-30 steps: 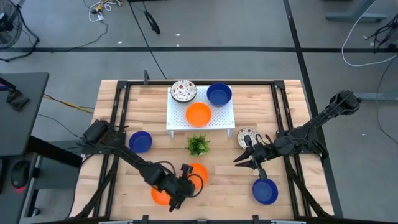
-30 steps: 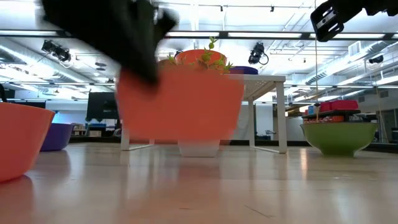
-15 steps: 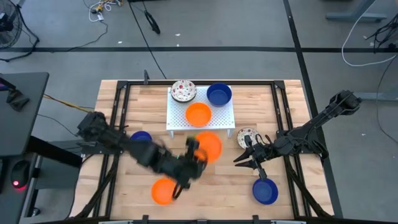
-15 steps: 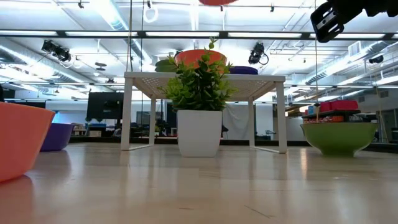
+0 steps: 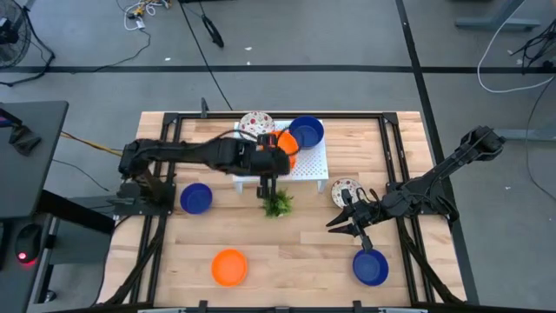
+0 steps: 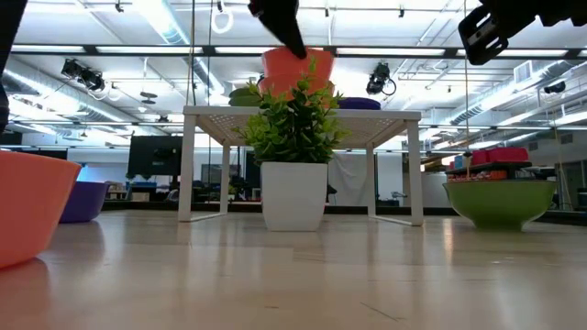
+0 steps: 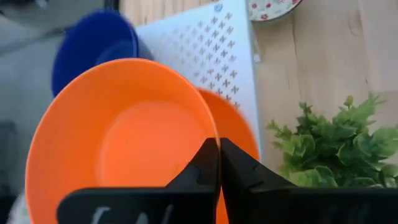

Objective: Pick & Place Mini bowls
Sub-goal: Stack the orange bowl on top of the orange bowl on the shelf

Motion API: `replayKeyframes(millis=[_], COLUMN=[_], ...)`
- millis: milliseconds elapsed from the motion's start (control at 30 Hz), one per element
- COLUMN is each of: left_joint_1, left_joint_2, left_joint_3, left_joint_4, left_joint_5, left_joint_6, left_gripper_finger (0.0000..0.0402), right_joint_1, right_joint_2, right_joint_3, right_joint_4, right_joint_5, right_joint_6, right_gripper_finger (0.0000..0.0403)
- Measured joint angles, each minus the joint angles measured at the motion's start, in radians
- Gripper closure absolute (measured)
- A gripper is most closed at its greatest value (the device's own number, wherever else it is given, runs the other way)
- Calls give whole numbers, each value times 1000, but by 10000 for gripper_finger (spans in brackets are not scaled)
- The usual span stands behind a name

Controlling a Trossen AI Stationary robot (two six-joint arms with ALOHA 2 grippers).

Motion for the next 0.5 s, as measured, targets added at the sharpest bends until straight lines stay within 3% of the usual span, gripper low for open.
replayKeyframes(millis=[300, 500], left_joint_1=[57, 57], left_joint_2=[7, 8], left_joint_3=[0, 0], left_joint_4=[-5, -3], left_joint_5=[109, 110], left_joint_6=[-109, -133], left_gripper_finger=[390, 392], right_joint_1=[0, 0], right_joint_2=[0, 0], right_joint_3=[0, 0], right_joint_4=[0, -1], right_joint_5=[0, 0], right_joint_6=[0, 0], right_gripper_finger=[328, 328])
